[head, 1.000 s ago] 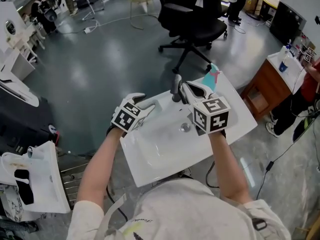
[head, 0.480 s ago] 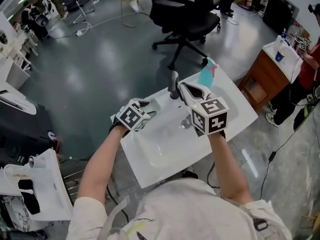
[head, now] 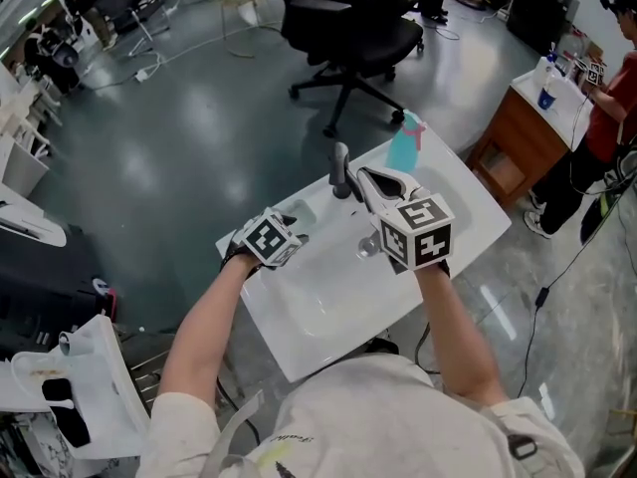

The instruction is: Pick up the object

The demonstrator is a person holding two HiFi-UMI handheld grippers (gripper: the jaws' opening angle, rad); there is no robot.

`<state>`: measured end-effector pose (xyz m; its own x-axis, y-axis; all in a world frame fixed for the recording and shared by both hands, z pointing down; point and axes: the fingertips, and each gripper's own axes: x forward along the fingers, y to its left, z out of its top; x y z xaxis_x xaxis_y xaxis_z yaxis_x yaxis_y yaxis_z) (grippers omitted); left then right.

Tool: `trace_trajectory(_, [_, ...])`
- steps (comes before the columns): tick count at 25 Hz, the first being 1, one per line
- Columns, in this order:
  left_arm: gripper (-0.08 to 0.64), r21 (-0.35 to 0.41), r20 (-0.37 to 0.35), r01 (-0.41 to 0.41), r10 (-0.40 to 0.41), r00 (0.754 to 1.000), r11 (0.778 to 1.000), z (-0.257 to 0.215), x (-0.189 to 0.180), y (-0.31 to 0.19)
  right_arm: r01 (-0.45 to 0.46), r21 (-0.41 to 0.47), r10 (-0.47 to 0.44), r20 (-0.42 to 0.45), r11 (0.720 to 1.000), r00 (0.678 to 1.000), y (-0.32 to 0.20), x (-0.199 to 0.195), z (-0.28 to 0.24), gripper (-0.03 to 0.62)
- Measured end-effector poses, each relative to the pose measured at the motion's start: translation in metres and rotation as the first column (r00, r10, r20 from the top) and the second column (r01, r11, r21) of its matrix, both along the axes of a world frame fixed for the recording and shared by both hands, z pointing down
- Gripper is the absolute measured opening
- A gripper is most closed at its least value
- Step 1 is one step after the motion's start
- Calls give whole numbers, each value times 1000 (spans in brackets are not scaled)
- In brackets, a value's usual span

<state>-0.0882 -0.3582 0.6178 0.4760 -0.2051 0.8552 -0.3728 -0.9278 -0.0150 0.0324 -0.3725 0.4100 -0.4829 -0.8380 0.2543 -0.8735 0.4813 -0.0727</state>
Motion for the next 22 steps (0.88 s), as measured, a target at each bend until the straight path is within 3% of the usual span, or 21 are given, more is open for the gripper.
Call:
trace_trajectory(7, [168,-46,50,-40,43,998,998,19,3,2,-30,-9,30,-13,1000,999,-5,12,5,3])
trace_trajectory(13, [84,-40,99,-85,89,991,996,29,5,4,-46,-19,46,-14,999,999,-7,20,8,3])
trace_trajectory(16, [30,-31,106,-81,84,991,996,30,7,3,-45,-22,44,-12,999,999,-9,21,9,3])
trace_trajectory(22, [12,-16,109,-47,49,993,999,30,2,2,-28,-24,28,-9,999,1000,-8,16,13,3])
